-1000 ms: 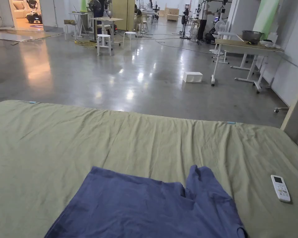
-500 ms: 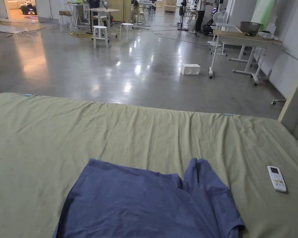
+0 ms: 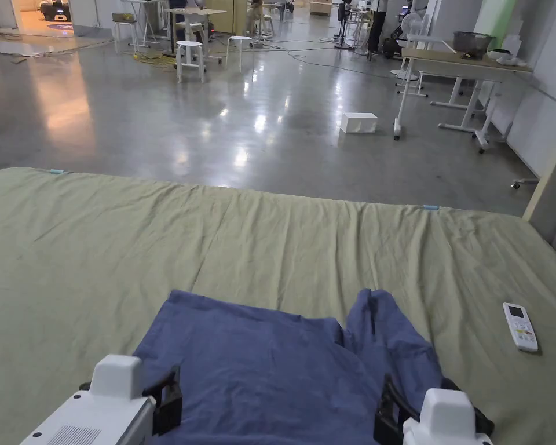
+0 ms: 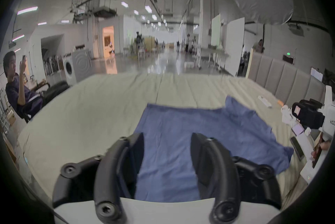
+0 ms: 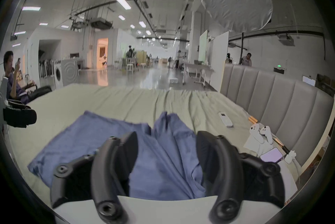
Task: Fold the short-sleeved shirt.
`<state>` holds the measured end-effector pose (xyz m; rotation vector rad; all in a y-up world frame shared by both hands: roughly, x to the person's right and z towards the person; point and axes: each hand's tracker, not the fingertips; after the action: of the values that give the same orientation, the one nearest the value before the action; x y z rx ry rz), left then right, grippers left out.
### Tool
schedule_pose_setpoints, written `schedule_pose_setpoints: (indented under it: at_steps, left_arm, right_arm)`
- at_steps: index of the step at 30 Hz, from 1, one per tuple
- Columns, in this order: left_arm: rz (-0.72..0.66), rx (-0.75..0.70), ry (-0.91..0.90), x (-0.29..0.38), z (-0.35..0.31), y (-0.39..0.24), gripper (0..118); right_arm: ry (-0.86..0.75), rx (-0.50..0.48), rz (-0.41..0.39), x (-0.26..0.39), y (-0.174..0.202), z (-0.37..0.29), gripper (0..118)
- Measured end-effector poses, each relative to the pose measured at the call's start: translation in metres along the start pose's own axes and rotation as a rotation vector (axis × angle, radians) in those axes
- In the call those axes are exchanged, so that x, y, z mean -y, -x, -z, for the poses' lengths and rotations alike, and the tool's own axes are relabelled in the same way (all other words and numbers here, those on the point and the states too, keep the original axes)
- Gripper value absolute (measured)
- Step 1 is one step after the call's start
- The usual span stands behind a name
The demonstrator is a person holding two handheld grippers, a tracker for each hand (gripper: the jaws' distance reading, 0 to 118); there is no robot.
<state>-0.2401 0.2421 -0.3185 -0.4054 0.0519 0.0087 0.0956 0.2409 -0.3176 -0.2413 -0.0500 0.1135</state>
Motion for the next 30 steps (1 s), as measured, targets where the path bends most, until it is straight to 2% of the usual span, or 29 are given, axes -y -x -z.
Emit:
schedule_pose_setpoints:
  at_steps: [2, 3, 5, 6, 7, 8, 13, 19, 23, 29, 30]
  left_arm:
    - [0.01, -0.017, -0.056, -0.009, -0.002, -0.006, 22]
    - [0.014, -0.026, -0.081, -0.014, -0.004, -0.008, 17]
    - [0.009, -0.027, -0.098, -0.021, -0.006, -0.011, 11]
    - [-0.006, -0.017, -0.103, -0.025, -0.004, -0.011, 5]
    - [-0.024, 0.006, -0.091, -0.028, -0.003, -0.01, 4]
    - [-0.031, 0.009, -0.089, -0.031, -0.003, -0.009, 4]
    - [-0.03, -0.024, -0.075, -0.033, 0.007, -0.006, 2]
    - [-0.054, -0.057, 0.021, -0.024, 0.052, 0.012, 2]
    - [-0.043, -0.045, 0.176, -0.014, 0.119, 0.033, 2]
    - [-0.127, -0.02, 0.338, -0.023, 0.239, 0.066, 2]
    - [-0.09, -0.032, 0.348, -0.027, 0.259, 0.07, 2]
  right_arm:
    - [-0.048, 0.006, 0.001, -0.011, 0.005, 0.001, 38]
    - [-0.061, 0.011, 0.002, -0.015, 0.007, 0.001, 26]
    - [-0.087, 0.003, 0.002, -0.021, 0.009, 0.003, 18]
    - [-0.109, -0.001, 0.001, -0.025, 0.009, 0.004, 7]
    - [-0.111, -0.012, 0.031, -0.027, 0.009, 0.004, 4]
    - [-0.119, -0.014, 0.06, -0.029, 0.008, 0.004, 3]
    - [-0.18, 0.007, -0.003, -0.039, 0.012, 0.01, 0]
    - [-0.132, -0.002, -0.034, -0.035, 0.01, 0.04, 0]
    - [-0.036, -0.017, -0.012, -0.019, 0.005, 0.068, 0]
    - [0.06, -0.011, -0.027, 0.008, -0.005, 0.104, 0]
    - [0.077, -0.006, -0.032, 0.013, -0.007, 0.11, 0]
